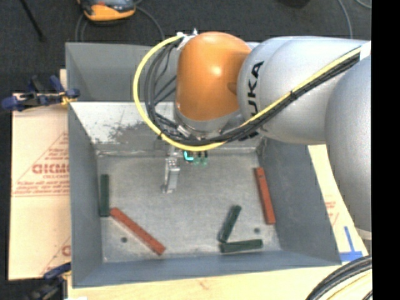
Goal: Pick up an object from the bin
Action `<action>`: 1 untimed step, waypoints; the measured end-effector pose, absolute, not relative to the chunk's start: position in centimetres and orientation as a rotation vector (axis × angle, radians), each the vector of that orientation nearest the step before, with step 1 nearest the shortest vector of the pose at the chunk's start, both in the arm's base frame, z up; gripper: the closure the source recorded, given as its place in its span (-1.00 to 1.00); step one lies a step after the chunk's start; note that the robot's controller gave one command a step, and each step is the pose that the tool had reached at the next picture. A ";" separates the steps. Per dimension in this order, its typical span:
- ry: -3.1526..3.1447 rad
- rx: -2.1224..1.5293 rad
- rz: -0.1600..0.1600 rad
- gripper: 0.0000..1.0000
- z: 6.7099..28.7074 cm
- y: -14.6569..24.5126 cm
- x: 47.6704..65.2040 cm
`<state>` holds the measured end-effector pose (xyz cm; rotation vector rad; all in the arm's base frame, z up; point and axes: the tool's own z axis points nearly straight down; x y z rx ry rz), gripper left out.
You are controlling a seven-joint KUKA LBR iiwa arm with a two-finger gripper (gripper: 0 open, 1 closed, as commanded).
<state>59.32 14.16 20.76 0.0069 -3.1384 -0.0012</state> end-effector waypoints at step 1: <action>-3.146 0.003 -0.003 -1.00 21.2 14.1 59.5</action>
Offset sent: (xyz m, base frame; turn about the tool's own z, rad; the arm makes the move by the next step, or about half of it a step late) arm -0.0772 0.0334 -0.1276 -0.2489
